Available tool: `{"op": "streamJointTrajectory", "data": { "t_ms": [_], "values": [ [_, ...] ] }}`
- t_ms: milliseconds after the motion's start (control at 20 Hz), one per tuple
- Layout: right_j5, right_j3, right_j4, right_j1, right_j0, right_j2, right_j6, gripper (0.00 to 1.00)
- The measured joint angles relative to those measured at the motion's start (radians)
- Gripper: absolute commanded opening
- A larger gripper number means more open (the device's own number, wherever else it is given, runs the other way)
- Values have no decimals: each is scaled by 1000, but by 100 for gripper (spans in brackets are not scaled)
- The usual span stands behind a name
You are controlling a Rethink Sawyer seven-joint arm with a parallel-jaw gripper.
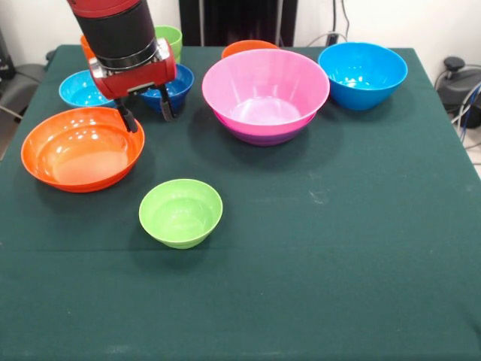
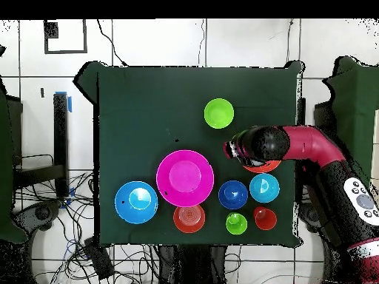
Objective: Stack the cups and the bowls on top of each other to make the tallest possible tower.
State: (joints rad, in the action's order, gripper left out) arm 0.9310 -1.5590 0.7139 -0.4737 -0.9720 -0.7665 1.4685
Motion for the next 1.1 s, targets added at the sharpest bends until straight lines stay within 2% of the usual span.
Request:
{"op": "streamJointTrajectory", "data": {
  "t_ms": [500,1100],
  "values": [
    [0,0,26,2,-1,-2,-6,100],
    [-13,0,146,-31,9,-2,-10,100]
  ]
}}
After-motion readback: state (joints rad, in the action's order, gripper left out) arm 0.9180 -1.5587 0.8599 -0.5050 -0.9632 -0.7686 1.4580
